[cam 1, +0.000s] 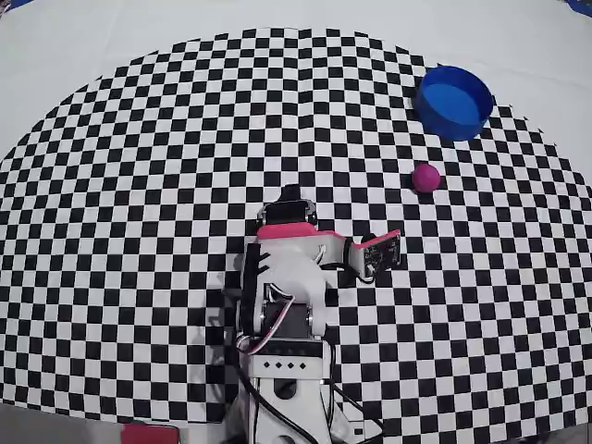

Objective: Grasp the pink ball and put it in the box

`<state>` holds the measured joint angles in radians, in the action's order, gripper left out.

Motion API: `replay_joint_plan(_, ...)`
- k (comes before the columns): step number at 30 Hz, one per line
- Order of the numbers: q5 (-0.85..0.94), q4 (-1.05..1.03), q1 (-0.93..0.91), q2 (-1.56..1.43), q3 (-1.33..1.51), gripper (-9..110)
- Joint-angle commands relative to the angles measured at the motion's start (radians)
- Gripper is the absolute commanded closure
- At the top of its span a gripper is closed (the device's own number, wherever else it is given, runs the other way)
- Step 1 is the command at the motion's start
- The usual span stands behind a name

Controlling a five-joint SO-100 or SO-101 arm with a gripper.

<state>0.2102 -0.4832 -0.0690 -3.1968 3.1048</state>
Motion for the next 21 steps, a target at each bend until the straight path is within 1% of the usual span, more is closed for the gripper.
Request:
replay_joint_plan(1, 0.011, 0.11, -0.003, 0.025, -0.005, 98)
replay_joint_plan(7, 0.138, 0.199, -0.003, 0.029, -0.005, 89)
replay_joint_plan(8, 0.172, 0.219, -0.003, 0.031, -0.005, 88)
replay_joint_plan(10, 0.265, 0.232, -0.003, 0.032, -0.005, 82)
replay_joint_plan(11, 0.379, 0.236, -0.002, 0.034, 0.003, 81)
replay_joint_plan(14, 0.634, 0.227, -0.003, 0.048, 0.006, 81)
replay_joint_plan(19, 0.968, 0.233, -0.008, 0.051, 0.008, 81)
replay_joint_plan(21, 1.069, 0.252, -0.011, 0.051, 0.008, 81)
